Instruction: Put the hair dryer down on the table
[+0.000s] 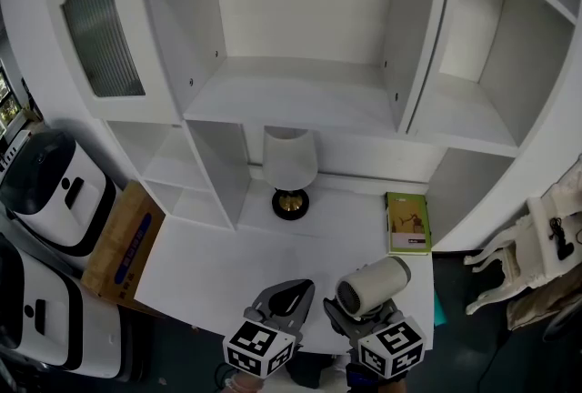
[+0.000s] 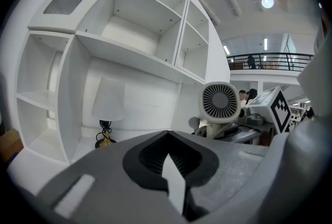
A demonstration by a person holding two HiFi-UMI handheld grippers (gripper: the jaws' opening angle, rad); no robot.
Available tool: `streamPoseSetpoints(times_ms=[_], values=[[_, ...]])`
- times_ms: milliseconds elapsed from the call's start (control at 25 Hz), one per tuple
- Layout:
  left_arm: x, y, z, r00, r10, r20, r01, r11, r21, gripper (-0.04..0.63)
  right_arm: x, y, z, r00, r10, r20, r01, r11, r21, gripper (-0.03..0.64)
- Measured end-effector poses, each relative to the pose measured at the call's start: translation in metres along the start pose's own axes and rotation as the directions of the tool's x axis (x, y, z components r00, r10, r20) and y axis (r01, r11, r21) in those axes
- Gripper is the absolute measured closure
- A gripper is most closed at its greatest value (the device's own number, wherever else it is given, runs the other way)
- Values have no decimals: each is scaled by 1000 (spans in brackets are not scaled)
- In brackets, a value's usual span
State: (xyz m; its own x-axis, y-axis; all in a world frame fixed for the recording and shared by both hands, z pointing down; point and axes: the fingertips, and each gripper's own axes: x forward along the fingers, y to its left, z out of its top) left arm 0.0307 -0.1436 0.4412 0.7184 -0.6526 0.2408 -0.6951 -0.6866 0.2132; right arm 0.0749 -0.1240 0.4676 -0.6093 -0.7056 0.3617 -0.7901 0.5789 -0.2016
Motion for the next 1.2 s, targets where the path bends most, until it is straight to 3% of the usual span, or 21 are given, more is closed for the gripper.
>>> streamPoseSetpoints(times_ms=[1200], values=[[-11,4,-8,1000,10,-16,-10,1000,0,595,24,-4,-35,996,14,-87,-10,999,40,373]])
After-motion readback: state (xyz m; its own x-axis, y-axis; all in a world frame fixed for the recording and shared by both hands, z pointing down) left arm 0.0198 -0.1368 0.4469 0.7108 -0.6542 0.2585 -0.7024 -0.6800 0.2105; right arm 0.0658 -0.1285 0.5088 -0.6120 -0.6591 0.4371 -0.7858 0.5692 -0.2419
